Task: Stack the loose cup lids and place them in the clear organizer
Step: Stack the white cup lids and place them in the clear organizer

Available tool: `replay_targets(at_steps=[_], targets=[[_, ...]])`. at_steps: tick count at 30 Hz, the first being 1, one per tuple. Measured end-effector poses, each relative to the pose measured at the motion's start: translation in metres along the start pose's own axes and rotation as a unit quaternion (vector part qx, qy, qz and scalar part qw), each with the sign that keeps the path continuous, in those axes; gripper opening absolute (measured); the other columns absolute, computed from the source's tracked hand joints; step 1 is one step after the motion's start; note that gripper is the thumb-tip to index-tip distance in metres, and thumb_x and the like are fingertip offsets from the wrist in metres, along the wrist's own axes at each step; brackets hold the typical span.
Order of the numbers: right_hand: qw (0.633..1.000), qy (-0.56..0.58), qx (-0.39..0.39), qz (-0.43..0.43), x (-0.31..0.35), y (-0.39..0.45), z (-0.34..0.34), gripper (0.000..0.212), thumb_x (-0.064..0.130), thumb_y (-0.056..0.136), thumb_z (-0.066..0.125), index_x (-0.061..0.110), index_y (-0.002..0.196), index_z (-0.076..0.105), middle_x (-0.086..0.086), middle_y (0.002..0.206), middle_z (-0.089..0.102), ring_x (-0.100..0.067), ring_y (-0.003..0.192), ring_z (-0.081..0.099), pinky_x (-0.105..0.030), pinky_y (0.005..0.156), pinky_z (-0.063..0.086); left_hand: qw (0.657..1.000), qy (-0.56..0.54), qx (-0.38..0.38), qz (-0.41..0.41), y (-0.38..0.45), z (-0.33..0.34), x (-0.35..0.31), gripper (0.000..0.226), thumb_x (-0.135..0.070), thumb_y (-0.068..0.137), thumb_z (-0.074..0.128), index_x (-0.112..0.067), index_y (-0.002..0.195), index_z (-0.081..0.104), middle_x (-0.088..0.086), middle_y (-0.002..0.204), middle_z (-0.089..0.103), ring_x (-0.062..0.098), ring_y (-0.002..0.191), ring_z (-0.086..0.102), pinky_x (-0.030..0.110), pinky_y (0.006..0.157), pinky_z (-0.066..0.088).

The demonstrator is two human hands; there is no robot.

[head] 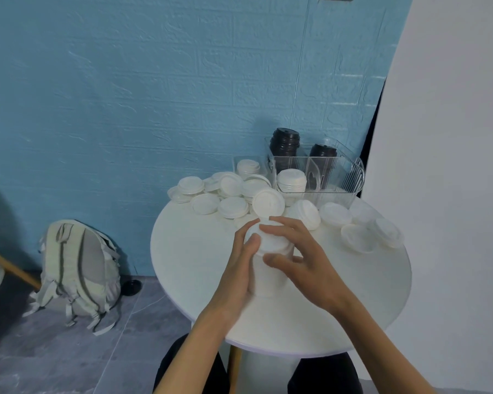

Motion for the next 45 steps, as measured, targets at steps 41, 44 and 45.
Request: replay_targets(at_steps=[41,44,45], targets=[[0.993,0.075,-0.021,0.086,-0.018,-0.031,0.002,0.061,0.043,0.091,0.057,0.055,0.145,0.030,0.056,0.125,0.047,0.021,0.121,0.050,-0.002,0.090,0.041,0.966,0.240,-0.086,0.052,-0.026,-0.003,-0.019,0.051,-0.061,0.089,0.047,-0.061,0.140,0.045,-0.028,0.148,0.049,-0.001,0.138,0.045,-0.005,0.096,0.032],[0.992,0.083,-0.038,0.085,-0.019,-0.028,-0.002,0.060,0.041,0.091,0.059,0.055,0.143,0.033,0.052,0.123,0.052,0.017,0.119,0.055,-0.003,0.087,0.043,0.966,0.233,-0.089,0.063,-0.020,-0.002,-0.017,0.050,-0.063,0.087,0.048,-0.064,0.137,0.047,-0.035,0.144,0.049,-0.002,0.138,0.046,-0.002,0.100,0.034],[0.992,0.081,-0.042,0.084,-0.020,-0.026,-0.005,0.060,0.040,0.092,0.059,0.055,0.143,0.033,0.052,0.122,0.053,0.016,0.119,0.056,-0.003,0.087,0.043,0.967,0.228,-0.088,0.066,-0.016,-0.002,-0.017,0.050,-0.064,0.086,0.049,-0.065,0.136,0.048,-0.038,0.142,0.049,-0.002,0.137,0.047,-0.001,0.101,0.035]])
Point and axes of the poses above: each hand's wrist, its own y-axis towards the middle knuckle, its own z-axis out of the palm, x = y × z, the point moved 8 cm from there along y, towards the middle knuckle
